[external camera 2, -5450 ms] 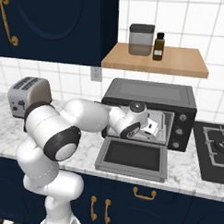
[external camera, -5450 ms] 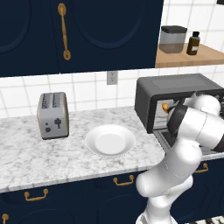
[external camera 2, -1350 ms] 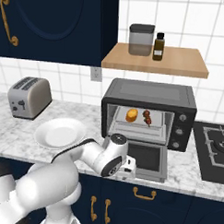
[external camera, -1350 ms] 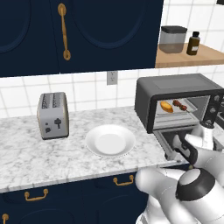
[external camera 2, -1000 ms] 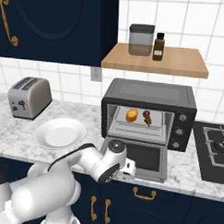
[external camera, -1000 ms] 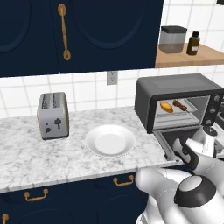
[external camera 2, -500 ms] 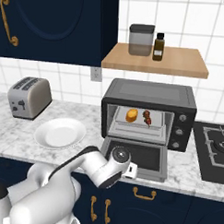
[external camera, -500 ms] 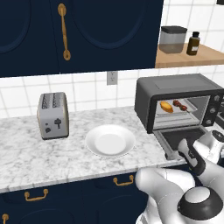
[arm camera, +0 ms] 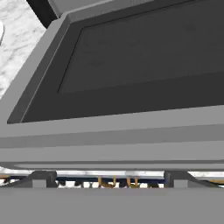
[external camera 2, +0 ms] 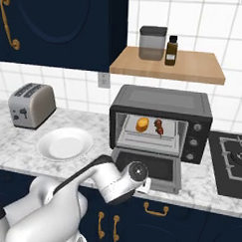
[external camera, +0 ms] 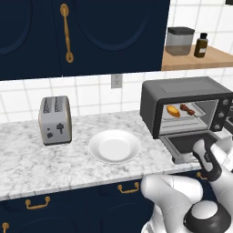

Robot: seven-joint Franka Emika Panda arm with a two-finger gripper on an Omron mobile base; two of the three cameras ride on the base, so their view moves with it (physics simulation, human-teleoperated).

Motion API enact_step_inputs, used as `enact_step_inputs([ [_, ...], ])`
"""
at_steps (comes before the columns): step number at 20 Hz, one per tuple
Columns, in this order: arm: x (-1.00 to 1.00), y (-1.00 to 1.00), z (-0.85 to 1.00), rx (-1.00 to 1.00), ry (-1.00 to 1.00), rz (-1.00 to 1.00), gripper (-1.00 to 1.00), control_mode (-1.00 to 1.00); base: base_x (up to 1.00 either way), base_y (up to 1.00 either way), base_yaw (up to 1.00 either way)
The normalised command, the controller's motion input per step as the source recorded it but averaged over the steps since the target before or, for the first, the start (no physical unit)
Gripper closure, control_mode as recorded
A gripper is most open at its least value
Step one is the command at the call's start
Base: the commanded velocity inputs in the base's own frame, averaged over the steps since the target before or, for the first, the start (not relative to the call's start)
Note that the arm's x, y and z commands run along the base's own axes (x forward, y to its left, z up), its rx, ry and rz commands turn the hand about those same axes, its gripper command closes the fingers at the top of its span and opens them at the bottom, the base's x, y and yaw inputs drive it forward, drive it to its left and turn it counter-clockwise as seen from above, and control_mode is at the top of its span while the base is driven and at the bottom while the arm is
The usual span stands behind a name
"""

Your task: Pick up the kebab skewer and baguette bread, and place them inside the toaster oven. Close the toaster oven door and start by setting the timer.

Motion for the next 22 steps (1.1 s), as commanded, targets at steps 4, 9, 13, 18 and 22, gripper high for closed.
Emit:
enact_step_inputs([
  [4,0.31,0.32,0.17,0.00,-0.19,0.00,-1.00,-1.00,0.00,0.00,0.00],
  [9,0.31,0.40,0.39,0.00,-0.11,0.00,-1.00,-1.00,0.00,0.00,0.00],
  [13,0.22,0.30,0.67,-0.03,-0.03,0.00,-1.00,-1.00,0.00,0.00,0.00],
  [18,0.28,0.21,0.46,-0.03,-0.02,0.00,-1.00,-1.00,0.00,0.00,0.00],
  [22,0.41,0.26,0.21,-0.02,-0.02,0.00,-1.00,-1.00,0.00,0.00,0.00],
])
